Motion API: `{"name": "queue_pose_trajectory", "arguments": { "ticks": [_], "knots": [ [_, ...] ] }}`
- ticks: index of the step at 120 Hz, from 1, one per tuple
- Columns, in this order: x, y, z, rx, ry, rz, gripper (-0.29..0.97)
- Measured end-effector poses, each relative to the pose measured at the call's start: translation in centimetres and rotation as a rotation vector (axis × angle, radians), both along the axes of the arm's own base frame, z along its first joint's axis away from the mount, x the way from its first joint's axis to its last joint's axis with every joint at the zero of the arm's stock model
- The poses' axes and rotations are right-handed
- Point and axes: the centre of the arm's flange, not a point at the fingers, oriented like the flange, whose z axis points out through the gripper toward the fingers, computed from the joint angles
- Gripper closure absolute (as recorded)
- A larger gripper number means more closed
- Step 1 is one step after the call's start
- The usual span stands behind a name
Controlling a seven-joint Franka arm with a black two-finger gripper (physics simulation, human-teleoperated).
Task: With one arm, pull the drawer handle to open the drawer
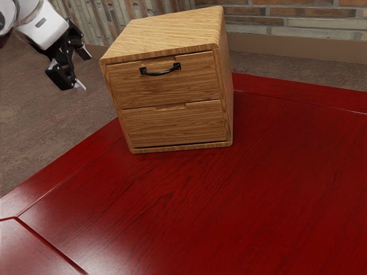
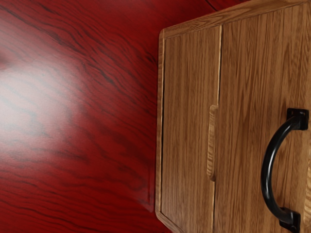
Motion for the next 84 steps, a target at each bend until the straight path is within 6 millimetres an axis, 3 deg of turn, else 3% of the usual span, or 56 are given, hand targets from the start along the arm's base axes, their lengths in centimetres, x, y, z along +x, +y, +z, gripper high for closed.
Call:
{"name": "queue_pose_trajectory", "arguments": {
  "ticks": [8,33,40,52,61,84],
  "knots": [
    [1.8,-1.3,-1.2,0.019,0.011,-0.069,0.00],
    [6.2,-5.8,-1.8,0.054,-0.022,-0.232,0.00],
    [6.7,-5.4,-2.3,0.043,-0.023,-0.222,0.00],
    [6.8,-3.1,-3.1,0.021,-0.024,-0.152,0.00],
    [7.9,-2.1,-4.7,0.003,-0.009,-0.117,0.00],
    [9.2,-3.5,-4.5,-0.026,-0.036,-0.086,0.00]
  ]
}}
